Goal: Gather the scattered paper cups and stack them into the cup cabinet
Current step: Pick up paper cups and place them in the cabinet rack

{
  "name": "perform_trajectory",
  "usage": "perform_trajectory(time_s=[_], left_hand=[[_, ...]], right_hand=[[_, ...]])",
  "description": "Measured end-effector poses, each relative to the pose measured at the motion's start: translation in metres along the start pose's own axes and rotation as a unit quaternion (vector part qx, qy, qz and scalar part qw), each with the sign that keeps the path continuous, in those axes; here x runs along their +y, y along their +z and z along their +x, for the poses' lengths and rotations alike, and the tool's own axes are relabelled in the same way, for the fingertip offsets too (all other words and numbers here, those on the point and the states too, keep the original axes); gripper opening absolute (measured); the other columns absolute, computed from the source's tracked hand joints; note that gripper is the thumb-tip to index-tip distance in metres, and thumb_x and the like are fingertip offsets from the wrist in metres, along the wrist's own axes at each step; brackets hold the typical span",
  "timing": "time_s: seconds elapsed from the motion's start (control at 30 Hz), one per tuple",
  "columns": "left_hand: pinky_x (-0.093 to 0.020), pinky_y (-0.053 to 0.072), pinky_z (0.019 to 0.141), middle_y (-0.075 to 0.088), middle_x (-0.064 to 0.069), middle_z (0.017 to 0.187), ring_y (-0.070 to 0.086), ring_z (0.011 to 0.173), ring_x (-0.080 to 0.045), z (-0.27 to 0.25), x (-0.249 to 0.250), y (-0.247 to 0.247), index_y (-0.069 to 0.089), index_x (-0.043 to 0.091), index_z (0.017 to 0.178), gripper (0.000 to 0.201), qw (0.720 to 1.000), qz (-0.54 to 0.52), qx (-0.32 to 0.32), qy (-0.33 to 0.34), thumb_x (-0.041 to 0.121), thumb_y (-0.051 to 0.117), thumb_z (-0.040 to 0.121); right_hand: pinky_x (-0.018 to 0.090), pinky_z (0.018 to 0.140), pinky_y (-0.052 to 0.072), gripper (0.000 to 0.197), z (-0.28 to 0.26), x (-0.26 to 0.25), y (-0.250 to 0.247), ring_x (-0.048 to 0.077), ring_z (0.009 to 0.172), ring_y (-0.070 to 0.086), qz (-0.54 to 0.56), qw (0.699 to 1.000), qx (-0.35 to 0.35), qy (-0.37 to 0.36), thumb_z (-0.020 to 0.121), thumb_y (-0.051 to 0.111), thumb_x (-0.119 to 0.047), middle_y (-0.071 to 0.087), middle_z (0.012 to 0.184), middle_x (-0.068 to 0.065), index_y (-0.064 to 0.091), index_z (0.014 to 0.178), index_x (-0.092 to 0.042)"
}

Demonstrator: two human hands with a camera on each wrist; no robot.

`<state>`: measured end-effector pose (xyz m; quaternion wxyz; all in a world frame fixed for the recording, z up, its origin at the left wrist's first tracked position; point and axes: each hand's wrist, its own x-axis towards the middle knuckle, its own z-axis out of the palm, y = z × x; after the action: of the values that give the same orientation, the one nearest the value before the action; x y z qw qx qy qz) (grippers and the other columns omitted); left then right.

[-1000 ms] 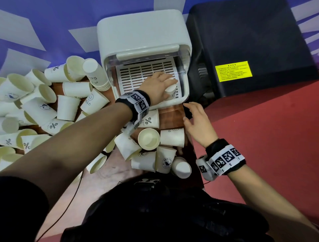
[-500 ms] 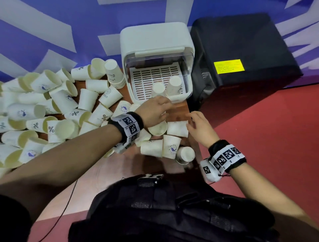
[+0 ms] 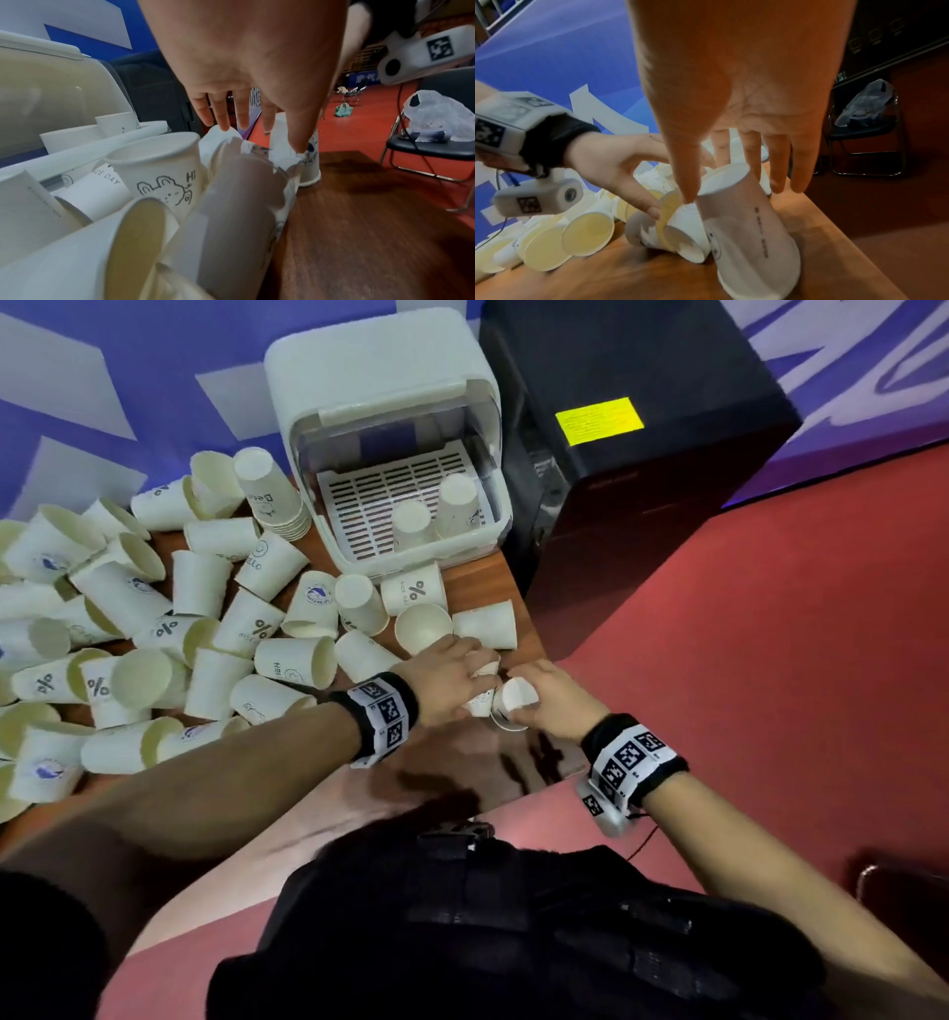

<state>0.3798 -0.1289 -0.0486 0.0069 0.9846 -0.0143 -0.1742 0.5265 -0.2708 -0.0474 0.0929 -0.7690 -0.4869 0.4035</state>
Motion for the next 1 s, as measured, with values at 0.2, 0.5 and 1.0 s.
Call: perform_trajectory(time_s=[0.2,0.5,1.0], left_hand=[[-0.045,0.027,0.109,0.023,-0.010,0.154,0.030,0.133,-0.036,0.005,0.004,0.001,0.032,0.023,0.145,0.067,0.997,0.045,-0.052,-0.022,0.038,0.061,0.087],[-0.043,0.030,0.104,0.015,-0.019,0.156,0.035,0.130,-0.036,0.010,0.012,0.004,0.033,0.020,0.145,0.072,0.997,0.026,-0.032,-0.063,0.029,0.064,0.081],[-0.037,0.052,0.085,0.066,-0.006,0.098,0.062,0.104,-0.027,0.008,-0.005,0.014,0.065,0.010,0.096,0.048,0.998,-0.011,0.053,0.025,0.017,0.076,0.049]], right_hand=[[0.039,0.106,0.037,0.062,-0.011,0.013,0.009,0.031,0.128,0.042,0.000,0.998,0.018,0.059,0.083,0.066,-0.021,0.042,0.138,0.013,0.039,0.139,-0.026],[0.030,0.090,0.040,0.060,-0.017,0.026,-0.007,0.029,0.113,0.051,0.064,0.993,0.066,0.074,0.084,0.068,-0.025,0.052,0.125,0.012,0.040,0.137,-0.023],[0.036,0.089,0.046,0.057,-0.004,0.024,-0.048,0.031,0.110,0.055,0.045,0.988,0.117,0.089,0.080,0.073,-0.027,0.061,0.119,0.011,0.047,0.130,-0.017]])
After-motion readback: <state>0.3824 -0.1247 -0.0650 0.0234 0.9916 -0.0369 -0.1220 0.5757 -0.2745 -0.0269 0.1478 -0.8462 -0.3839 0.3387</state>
